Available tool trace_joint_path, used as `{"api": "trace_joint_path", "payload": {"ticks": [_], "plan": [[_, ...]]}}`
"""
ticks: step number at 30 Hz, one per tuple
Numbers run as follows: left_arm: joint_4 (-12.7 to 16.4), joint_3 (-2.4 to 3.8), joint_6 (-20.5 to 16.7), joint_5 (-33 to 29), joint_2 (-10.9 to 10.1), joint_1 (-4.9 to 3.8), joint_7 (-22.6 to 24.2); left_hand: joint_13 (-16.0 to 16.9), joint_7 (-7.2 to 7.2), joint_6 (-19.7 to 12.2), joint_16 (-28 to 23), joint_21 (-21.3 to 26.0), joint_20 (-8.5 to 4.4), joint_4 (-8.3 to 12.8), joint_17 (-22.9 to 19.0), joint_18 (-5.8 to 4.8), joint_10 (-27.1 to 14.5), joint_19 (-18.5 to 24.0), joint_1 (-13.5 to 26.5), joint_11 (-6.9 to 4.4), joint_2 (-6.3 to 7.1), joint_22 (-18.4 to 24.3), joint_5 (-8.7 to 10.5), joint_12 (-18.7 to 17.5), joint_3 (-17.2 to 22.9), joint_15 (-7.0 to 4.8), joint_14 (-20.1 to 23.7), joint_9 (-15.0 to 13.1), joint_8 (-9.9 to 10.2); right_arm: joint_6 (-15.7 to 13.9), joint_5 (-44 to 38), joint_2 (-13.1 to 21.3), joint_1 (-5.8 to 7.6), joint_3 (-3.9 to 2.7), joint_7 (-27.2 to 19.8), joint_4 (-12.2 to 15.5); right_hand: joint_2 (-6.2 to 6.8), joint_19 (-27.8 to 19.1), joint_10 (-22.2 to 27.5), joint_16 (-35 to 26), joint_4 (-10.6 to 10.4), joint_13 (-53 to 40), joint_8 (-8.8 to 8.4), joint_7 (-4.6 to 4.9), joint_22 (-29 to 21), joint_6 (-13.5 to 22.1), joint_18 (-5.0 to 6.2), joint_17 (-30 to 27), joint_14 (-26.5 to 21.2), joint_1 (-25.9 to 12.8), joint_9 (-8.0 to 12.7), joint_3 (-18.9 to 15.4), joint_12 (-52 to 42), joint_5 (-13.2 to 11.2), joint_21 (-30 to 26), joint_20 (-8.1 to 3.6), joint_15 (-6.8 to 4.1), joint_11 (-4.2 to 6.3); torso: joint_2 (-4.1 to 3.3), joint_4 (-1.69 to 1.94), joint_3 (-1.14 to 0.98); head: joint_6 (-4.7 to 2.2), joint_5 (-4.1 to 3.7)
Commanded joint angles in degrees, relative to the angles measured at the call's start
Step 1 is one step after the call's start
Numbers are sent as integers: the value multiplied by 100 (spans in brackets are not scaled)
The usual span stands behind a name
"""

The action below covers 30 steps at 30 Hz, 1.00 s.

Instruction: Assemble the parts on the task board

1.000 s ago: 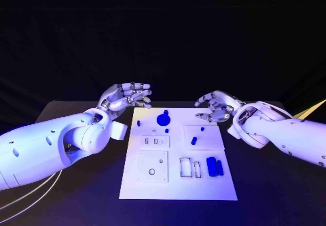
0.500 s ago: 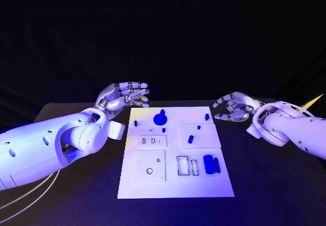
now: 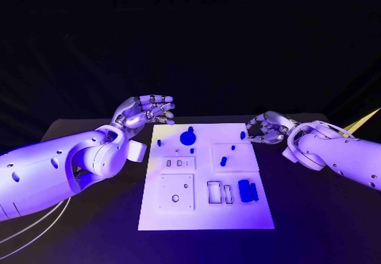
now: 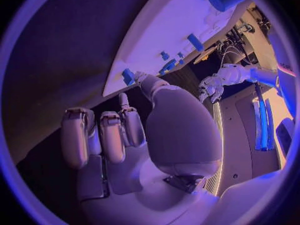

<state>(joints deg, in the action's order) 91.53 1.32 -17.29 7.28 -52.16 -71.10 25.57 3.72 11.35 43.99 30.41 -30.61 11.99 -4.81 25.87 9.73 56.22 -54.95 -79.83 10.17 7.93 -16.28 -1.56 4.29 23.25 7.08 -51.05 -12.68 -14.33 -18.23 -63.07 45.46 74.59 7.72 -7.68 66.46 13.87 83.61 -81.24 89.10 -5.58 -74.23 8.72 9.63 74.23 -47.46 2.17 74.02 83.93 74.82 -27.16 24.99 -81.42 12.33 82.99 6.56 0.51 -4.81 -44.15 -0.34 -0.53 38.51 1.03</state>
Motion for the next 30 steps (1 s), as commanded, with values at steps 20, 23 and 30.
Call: {"api": "trace_joint_path", "payload": {"ticks": [20,23,30], "plan": [[-3,3,25,-4,34,-1,9,29,164,-83,103,-89,-31,76,104,24,-27,122,8,11,-59,-108,-125,-45,58,-10,60,-103,-37,86,-18,-367,-130,1,51,-341,-138,240,2,30,84,-711,-73,-23,1028,-113,-38,1453,569,42,-109,140,-50,131,79,-17,-16,16,5,-10,0,21,53],[-1,3,24,-4,32,-1,8,29,164,-83,103,-89,-31,76,104,24,-27,122,8,11,-59,-108,-125,-45,58,-10,60,-103,-37,87,-18,-383,-131,1,55,-343,-160,248,-15,33,86,-724,-62,-32,1037,-154,-41,1461,572,40,-118,175,-63,120,88,-23,-25,23,4,-13,-2,24,57],[3,3,22,-4,24,-2,3,29,162,-83,110,-115,-30,79,106,24,-26,146,10,11,-60,-127,-125,-44,60,-9,67,-104,-37,71,-17,-404,-131,1,71,-366,-262,262,-59,37,79,-758,-45,-44,1056,-241,-46,1471,574,29,-135,292,-99,74,104,-41,-44,37,4,-12,-5,26,65]]}}
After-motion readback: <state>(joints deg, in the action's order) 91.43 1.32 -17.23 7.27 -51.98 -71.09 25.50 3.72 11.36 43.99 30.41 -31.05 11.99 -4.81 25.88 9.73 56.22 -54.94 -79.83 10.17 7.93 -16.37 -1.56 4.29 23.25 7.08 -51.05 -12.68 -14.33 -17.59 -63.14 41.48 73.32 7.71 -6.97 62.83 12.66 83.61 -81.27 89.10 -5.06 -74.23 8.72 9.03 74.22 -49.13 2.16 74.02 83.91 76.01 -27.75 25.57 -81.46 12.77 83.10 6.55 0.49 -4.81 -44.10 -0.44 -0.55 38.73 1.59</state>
